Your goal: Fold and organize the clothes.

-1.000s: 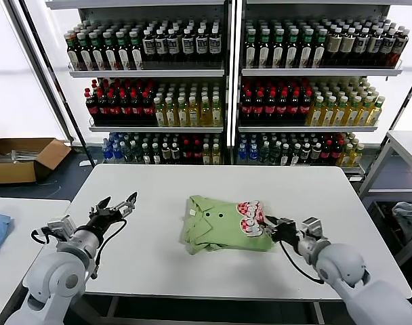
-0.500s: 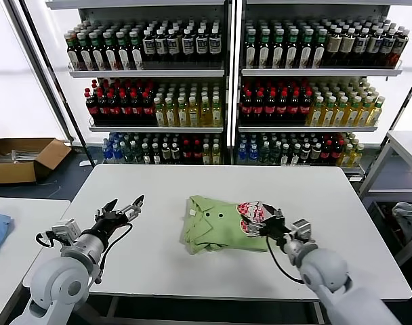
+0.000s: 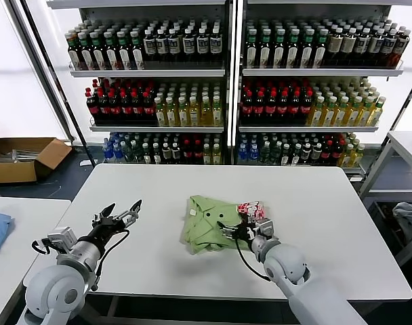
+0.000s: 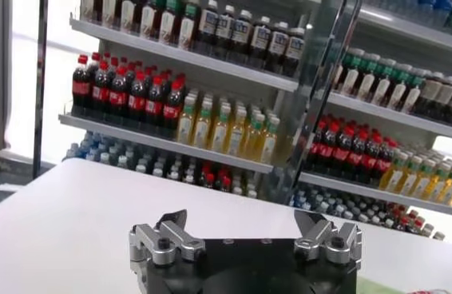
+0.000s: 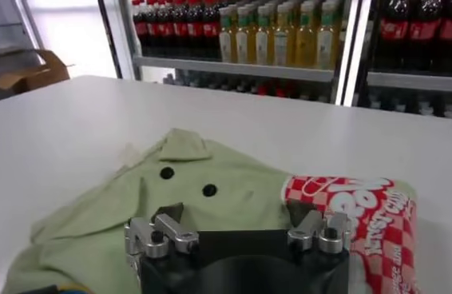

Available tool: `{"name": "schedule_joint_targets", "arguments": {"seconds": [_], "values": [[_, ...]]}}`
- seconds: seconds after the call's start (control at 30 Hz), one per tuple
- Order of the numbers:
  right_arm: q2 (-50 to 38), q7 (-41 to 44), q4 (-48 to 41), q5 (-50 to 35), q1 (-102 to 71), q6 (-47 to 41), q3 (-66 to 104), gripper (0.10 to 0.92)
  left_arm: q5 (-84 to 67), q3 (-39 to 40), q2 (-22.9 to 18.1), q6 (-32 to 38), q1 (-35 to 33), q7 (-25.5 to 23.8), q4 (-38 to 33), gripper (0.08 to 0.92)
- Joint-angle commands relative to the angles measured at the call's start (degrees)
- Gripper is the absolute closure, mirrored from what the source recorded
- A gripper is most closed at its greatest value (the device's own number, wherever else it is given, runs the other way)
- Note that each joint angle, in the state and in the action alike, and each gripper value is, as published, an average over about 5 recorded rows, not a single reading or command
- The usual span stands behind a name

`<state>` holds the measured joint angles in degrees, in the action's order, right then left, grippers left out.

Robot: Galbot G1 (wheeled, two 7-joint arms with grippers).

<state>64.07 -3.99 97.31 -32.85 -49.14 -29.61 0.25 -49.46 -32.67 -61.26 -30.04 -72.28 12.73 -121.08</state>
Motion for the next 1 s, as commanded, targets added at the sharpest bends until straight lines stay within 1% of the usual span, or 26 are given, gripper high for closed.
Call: {"name": "schedule_joint_targets", "arguments": {"seconds": [0.03, 0.13, 0.23, 0.47, 0.6, 0.87, 1.0], "values": [[-5.8, 0.2, 13.0, -3.8, -3.6, 2.1, 9.0, 0.203, 0.2, -1.3, 0.5, 0.5, -0.9, -2.1, 0.4, 0.177], [-9.1, 0.7, 17.4, -2.4, -9.2, 5.1, 14.7, 0.203, 1.6, -1.8, 0.4, 1.9, -1.1, -4.6, 0.8, 0.177], [-10.0, 1.9, 20.0, -1.4, -16.2, 7.8, 21.8, 0.203, 4.4, -2.8, -0.1, 4.3, -2.0, -7.4, 0.8, 0.177], [-6.0, 4.3, 23.7, 0.4, -30.2, 11.2, 34.3, 0.203, 7.6, -5.5, -0.7, 6.1, -5.8, -9.8, -1.1, 0.177], [-3.1, 5.8, 24.2, 0.7, -33.5, 11.3, 36.6, 0.203, 10.3, -6.1, -1.3, 7.5, -7.6, -12.1, -1.1, 0.177], [-1.5, 7.0, 24.6, 2.4, -35.1, 12.6, 36.9, 0.203, 14.4, -9.5, -2.3, 11.1, -9.2, -17.5, -0.3, 0.177], [-1.0, 7.7, 24.3, 4.6, -35.7, 13.9, 36.5, 0.203, 17.6, -10.3, -3.5, 12.3, -10.0, -18.6, -0.6, 0.177]]}}
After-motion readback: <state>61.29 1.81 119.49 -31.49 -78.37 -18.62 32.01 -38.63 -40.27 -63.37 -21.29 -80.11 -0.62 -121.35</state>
